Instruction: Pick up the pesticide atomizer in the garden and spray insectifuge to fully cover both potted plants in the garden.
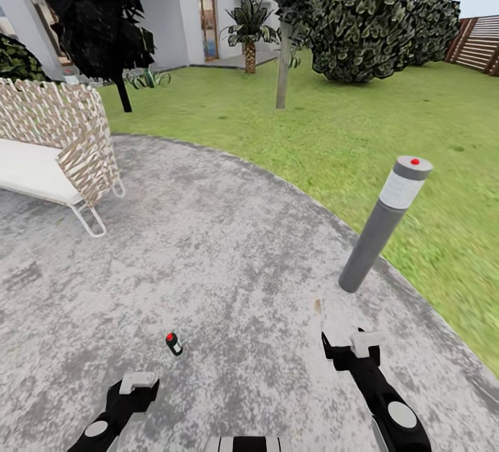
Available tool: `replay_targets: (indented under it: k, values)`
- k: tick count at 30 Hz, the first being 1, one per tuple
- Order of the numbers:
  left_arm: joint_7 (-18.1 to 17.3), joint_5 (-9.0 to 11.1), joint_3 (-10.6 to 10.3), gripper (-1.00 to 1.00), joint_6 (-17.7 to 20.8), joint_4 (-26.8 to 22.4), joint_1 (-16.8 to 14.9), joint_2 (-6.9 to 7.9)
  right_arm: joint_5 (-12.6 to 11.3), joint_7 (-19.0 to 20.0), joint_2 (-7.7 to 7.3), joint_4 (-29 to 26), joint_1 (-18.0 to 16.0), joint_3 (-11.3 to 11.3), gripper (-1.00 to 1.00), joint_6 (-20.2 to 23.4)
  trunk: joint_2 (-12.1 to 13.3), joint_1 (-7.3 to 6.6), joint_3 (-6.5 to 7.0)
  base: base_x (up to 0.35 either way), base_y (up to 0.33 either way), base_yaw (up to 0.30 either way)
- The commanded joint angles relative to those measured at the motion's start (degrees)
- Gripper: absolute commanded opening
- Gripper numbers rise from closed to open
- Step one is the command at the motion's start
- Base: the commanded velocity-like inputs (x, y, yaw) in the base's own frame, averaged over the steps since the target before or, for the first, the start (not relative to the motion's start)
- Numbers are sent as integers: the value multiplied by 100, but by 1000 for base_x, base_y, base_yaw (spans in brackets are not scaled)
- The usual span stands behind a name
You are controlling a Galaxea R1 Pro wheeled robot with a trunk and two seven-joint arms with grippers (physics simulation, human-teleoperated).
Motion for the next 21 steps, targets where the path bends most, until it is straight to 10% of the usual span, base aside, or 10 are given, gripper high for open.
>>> replay_targets:
  k: [1, 21]
  values:
    - [-35, -40, 46, 100, -19, 4, -3, -4, 60, 37, 2, -10, -1, -10, 100, 30, -1, 2, -5, 318, 0, 0]
    - [-43, -60, 35, 100, -12, -4, -5, -32, 58, 37, 2, -11, -1, -11, 100, 34, -1, 2, -7, 185, 0, 0]
